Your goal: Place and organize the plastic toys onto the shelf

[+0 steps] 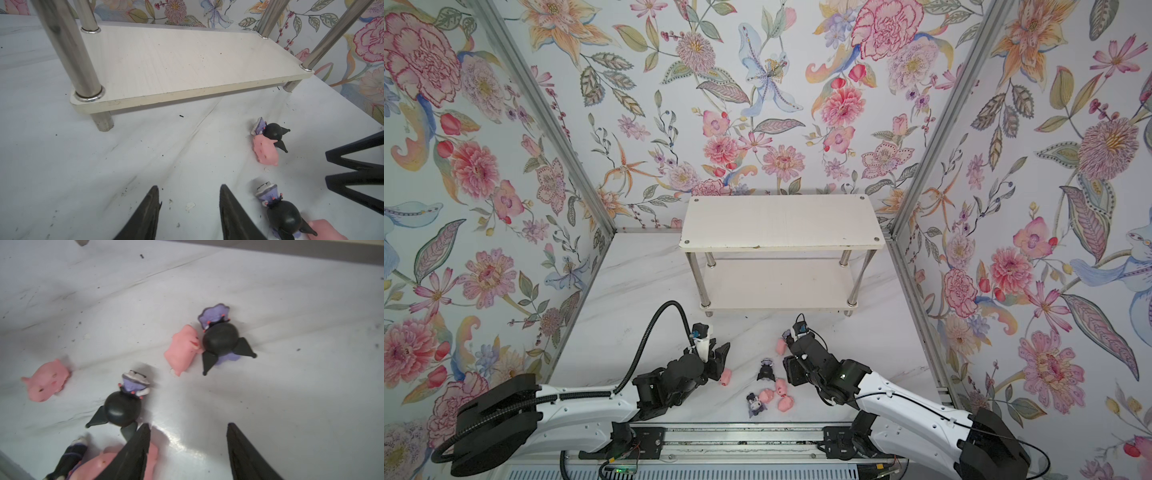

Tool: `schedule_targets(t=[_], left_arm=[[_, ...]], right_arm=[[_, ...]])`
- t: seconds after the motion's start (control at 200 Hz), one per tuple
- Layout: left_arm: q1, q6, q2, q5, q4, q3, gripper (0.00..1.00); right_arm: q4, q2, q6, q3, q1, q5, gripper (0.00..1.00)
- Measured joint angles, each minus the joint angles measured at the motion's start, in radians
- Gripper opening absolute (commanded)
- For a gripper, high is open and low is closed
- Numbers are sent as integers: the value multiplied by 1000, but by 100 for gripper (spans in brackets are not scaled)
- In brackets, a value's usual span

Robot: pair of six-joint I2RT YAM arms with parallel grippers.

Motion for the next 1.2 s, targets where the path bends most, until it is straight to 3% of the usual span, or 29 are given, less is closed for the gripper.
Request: schedule_targets(t=[0.27,0.51,0.606,0.776,0.951,1.201], left_arm=[[-40,14,190,22,156,136,53],[-112,11,226,-4,189,146,53],[-135,-11,225,-26,188,124,54],[-141,-56,224,-67,188,62,54],[-141,-86,222,-118,178,46,52],[-138,-176,131,-187,154,-45,52]], right_arm=[[-23,43,-53,16,-215,-80,61],[8,150,-100,89,-243,-145,54],[8,162,-98,109,-180,-150,55],[11,168,-77,149,24,-145,57],[17,241,-39,156,195,-134,52],[14,300,11,159,414,-69,52]])
